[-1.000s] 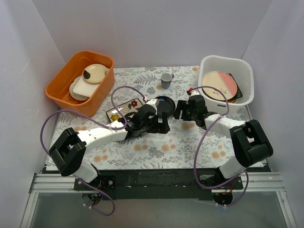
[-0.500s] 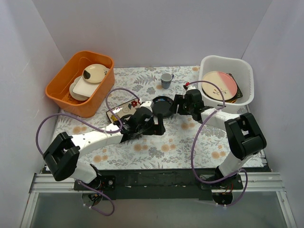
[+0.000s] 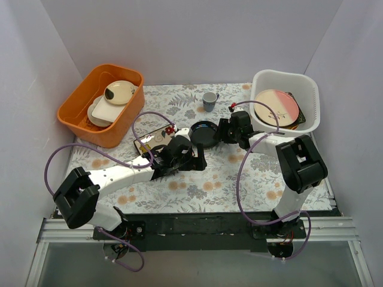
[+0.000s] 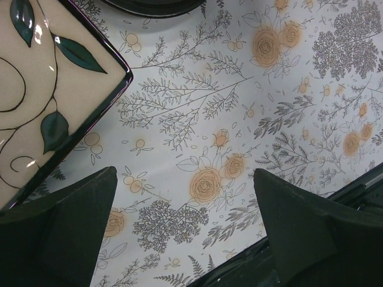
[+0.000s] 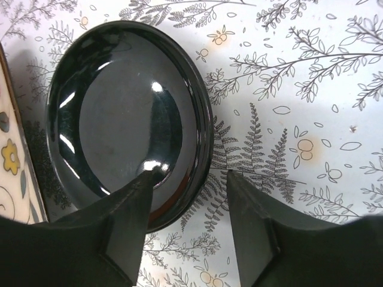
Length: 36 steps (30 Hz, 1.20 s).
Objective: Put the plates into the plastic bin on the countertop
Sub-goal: Pick up the plate at the center of the board.
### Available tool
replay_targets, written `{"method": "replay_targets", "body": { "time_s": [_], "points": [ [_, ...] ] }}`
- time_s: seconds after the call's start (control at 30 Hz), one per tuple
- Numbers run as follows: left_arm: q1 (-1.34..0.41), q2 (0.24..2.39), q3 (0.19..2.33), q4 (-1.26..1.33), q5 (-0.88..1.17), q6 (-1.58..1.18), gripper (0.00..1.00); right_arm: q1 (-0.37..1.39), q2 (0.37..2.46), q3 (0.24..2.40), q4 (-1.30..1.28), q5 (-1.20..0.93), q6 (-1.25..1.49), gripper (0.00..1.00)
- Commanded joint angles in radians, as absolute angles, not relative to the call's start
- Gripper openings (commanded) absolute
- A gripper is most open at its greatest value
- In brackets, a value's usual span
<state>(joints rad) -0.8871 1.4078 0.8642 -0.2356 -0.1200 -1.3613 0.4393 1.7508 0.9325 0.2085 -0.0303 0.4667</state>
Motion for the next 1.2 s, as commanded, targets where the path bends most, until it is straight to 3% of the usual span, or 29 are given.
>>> {"method": "replay_targets", "body": {
  "time_s": [0.0, 0.27, 0.37, 0.6, 1.17],
  "points": [
    [-0.890, 1.384, 0.871, -0.239, -0.147, -1.351, 0.98, 0.443, 1.786, 0.982, 0.238, -0.035, 0.476, 0.55],
    [-0.891, 1.405, 0.876, -0.209, -0.120, -1.332, 0.98, 0.442, 1.795, 0.982, 0.225, -0.025, 0.477, 0.42],
    [-0.891, 1.419, 0.882, -0.202, -0.107, -1.324, 0.98, 0.442, 1.786, 0.977, 0.235, -0.038, 0.477, 0.33],
    [-0.890, 1.436, 0.890, -0.192, -0.097, -1.313, 0.98, 0.433, 1.776, 0.954, 0.287, -0.092, 0.494, 0.01],
    [-0.891, 1.431, 0.876, -0.161, -0.095, -1.304, 0.98, 0.420, 1.600, 0.902, 0.259, -0.081, 0.491, 0.01]
  ]
}}
